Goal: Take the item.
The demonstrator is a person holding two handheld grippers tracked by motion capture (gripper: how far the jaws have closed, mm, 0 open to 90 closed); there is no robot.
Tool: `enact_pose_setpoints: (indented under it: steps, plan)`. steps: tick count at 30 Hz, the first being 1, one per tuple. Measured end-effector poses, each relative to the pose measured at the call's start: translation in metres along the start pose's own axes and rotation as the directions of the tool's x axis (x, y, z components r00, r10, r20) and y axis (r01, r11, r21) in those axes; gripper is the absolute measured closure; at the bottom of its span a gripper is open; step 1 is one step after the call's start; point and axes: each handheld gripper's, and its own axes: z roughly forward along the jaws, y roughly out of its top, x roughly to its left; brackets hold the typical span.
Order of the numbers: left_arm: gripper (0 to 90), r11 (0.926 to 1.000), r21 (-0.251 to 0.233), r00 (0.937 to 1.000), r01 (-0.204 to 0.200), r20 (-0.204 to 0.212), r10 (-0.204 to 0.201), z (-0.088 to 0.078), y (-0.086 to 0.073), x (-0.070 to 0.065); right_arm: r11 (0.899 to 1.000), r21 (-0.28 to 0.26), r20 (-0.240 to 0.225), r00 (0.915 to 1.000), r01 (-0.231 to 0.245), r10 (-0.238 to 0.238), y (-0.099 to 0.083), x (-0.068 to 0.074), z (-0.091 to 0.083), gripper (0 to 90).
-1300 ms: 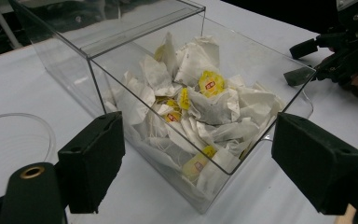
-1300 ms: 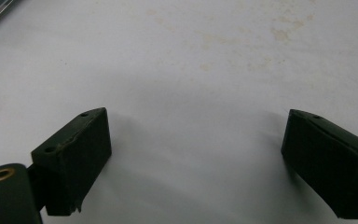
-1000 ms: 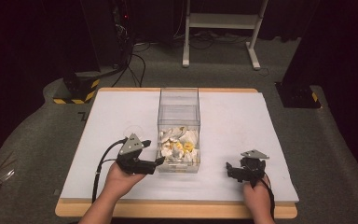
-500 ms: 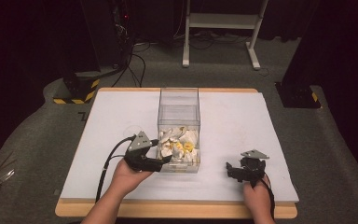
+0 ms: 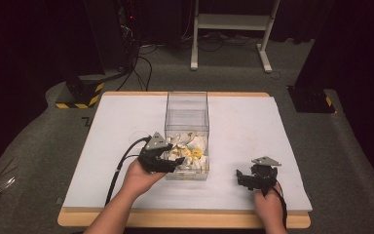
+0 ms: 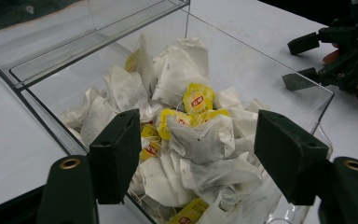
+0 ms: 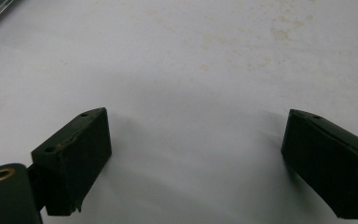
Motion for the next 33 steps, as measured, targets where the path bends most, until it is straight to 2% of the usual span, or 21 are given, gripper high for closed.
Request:
enact_pose_setpoints:
  steps: [4,7,11,13,17,23,28,31,33]
  plan:
    - [38.3,0.9994,0.031,0.9999,0.015,-0.003,-0.015,0.005,0.003,0.002,1.0,0.0,0.0,1.0,0.0,0.0,0.0,0.0,0.0,8.1]
    - [39.2,0.9974,0.071,0.9999,0.003,-0.013,-0.002,0.009,0.006,0.001,1.0,0.0,-0.001,1.0,0.0,0.0,0.0,0.0,0.0,8.1]
    - [43.6,0.995,0.1,0.9998,-0.009,-0.018,0.011,0.012,0.011,0.0,1.0,0.0,0.0,1.0,0.0,0.0,0.0,0.0,0.0,8.1]
    - [46.8,0.993,0.117,0.9999,-0.011,-0.006,0.012,0.014,0.014,0.0,1.0,0.0,0.0,1.0,0.0,0.0,0.0,0.0,0.0,8.1]
    - [46.9,0.9843,0.174,0.9994,-0.031,-0.011,0.033,0.021,0.017,-0.002,1.0,0.0,-0.001,1.0,0.001,-0.001,0.0,0.0,0.0,8.1]
    - [46.9,0.9724,0.23,0.9988,-0.038,-0.021,0.044,0.031,0.021,-0.004,1.0,0.0,0.0,1.0,0.001,-0.001,0.0,0.0,0.0,8.1]
    - [48.0,0.9535,0.289,0.9943,-0.086,-0.036,0.101,0.038,0.021,-0.006,1.0,0.0,0.0,1.0,0.0,0.0,0.0,0.0,0.0,8.1]
    - [53.2,0.9566,0.276,0.9934,-0.094,-0.037,0.109,0.036,0.023,-0.006,1.0,0.0,0.0,1.0,0.0,0.0,0.0,0.0,0.0,8.1]
    - [53.4,0.9537,0.285,0.9935,-0.095,-0.033,0.109,0.037,0.024,-0.007,1.0,0.0,0.0,1.0,0.0,0.0,0.0,0.0,0.0,8.1]
